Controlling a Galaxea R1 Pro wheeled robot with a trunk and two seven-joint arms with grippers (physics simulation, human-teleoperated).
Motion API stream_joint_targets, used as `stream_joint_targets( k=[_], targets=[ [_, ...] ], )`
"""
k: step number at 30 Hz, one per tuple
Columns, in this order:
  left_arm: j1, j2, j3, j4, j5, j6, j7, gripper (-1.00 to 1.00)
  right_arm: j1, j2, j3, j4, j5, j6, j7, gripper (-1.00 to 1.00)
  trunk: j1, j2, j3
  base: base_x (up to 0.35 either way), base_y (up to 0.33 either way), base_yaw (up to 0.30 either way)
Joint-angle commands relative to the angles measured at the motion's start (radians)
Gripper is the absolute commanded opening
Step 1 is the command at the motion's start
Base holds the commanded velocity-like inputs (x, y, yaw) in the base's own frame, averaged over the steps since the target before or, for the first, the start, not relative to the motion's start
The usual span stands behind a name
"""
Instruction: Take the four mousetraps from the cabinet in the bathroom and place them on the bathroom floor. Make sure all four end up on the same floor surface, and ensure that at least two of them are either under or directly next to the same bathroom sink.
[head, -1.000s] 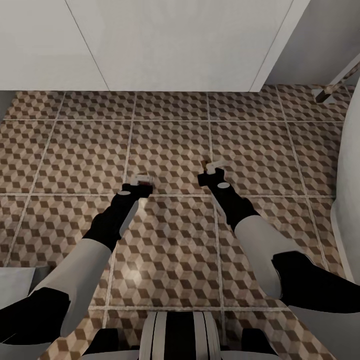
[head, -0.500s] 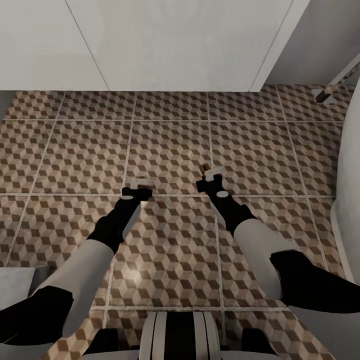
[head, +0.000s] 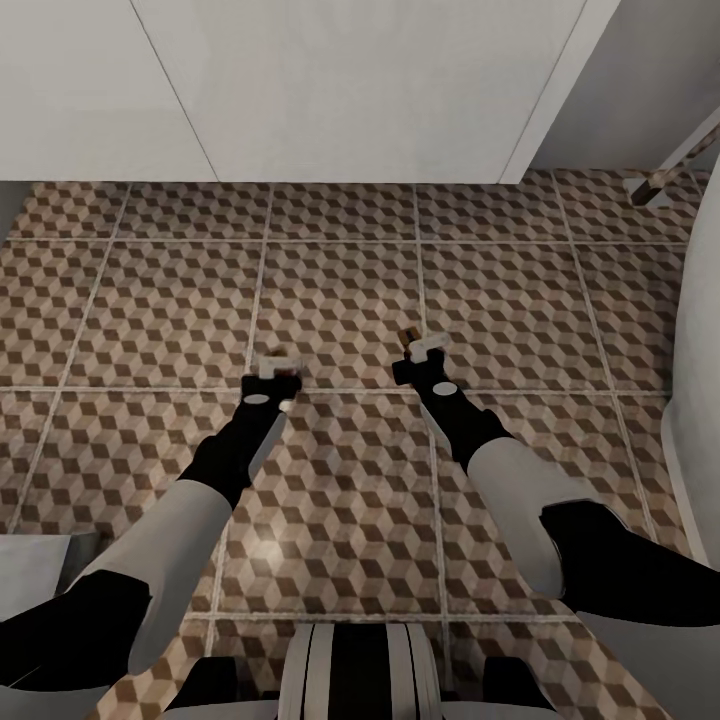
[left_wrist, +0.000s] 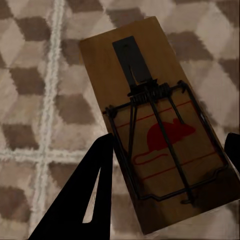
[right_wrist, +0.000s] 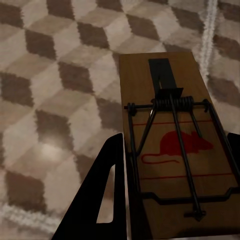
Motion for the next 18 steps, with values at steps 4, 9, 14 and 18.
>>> stream_joint_targets(
  k=[4,9,14,18],
  targets=[
    [0.0,0.0,-0.011,0.0,0.007,-0.08,-0.026,-1.0,-0.001,0.0,0.002,-0.004,0.006,-0.003,-0.003,-1.0,0.0,0.0,0.0,0.0,0.0,0.0],
    [0.0,0.004,-0.015,-0.003,0.006,-0.104,-0.1,-1.0,-0.001,0.0,0.002,-0.01,0.006,-0.003,-0.002,-1.0,0.0,0.0,0.0,0.0,0.0,0.0],
    [0.0,0.01,-0.017,-0.003,0.005,-0.109,-0.136,-1.0,-0.001,0.0,0.002,-0.011,0.006,-0.003,-0.001,-1.0,0.0,0.0,0.0,0.0,0.0,0.0],
    [0.0,0.012,-0.018,-0.007,0.003,-0.11,-0.14,-1.0,-0.001,0.0,0.002,-0.012,0.006,-0.003,-0.001,-1.0,0.0,0.0,0.0,0.0,0.0,0.0]
  ],
)
